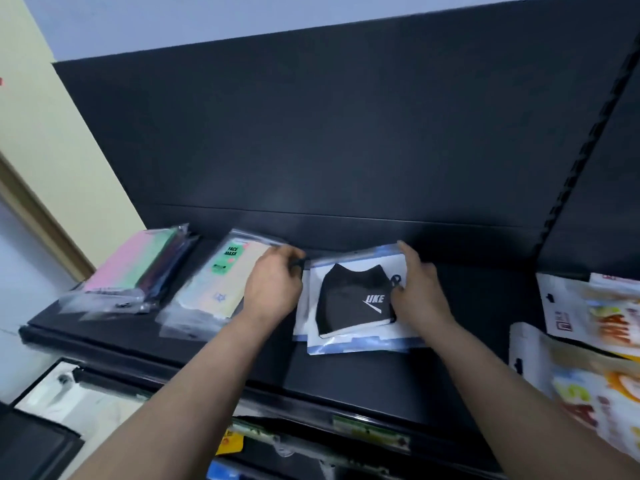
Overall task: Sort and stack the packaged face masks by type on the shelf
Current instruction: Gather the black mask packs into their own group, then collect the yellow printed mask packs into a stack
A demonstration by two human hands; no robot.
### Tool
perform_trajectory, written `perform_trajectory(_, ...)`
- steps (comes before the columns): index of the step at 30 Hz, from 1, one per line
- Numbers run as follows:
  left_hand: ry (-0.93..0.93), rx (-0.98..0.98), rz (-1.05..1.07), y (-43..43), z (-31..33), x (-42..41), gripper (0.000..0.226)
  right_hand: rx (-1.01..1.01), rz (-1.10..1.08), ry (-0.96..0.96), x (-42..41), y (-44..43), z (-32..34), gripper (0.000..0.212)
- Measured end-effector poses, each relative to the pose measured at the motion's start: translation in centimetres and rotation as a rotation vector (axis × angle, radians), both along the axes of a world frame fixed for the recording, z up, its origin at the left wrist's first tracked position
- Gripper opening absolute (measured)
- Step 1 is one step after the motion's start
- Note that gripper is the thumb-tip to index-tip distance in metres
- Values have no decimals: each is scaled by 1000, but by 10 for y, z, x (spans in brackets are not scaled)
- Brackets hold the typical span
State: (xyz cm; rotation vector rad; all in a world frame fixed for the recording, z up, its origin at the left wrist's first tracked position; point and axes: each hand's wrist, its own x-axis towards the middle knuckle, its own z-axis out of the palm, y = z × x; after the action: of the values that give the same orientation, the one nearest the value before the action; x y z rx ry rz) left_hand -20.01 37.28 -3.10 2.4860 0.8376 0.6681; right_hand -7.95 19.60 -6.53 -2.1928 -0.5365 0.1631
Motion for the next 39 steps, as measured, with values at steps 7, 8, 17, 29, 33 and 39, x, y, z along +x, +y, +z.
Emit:
perform_trajectory(7, 23, 3, -192, 3, -6, 8, 26, -630, 151, -469, -33, 8, -3, 54)
perform_trajectory(8, 13, 44, -225, 1, -5, 13, 26, -614, 124, -503, -33, 4, 2, 54)
perform_trajectory(17, 104, 254, -576, -92, 4, 65, 25, -713, -166, -528, -42, -124, 8, 44)
perform_trajectory(29, 87, 100, -807, -298, 6, 125, 21, -636, -416, -461, -21, -328, 4, 28)
perform_trajectory(33, 105, 144, -739, -364, 3, 151, 29, -623, -419, -411, -3, -400, -1, 37)
perform_trajectory(39, 356, 241, -618, -415, -6, 178, 64, -576, -171, -406, 31, -434, -16, 30)
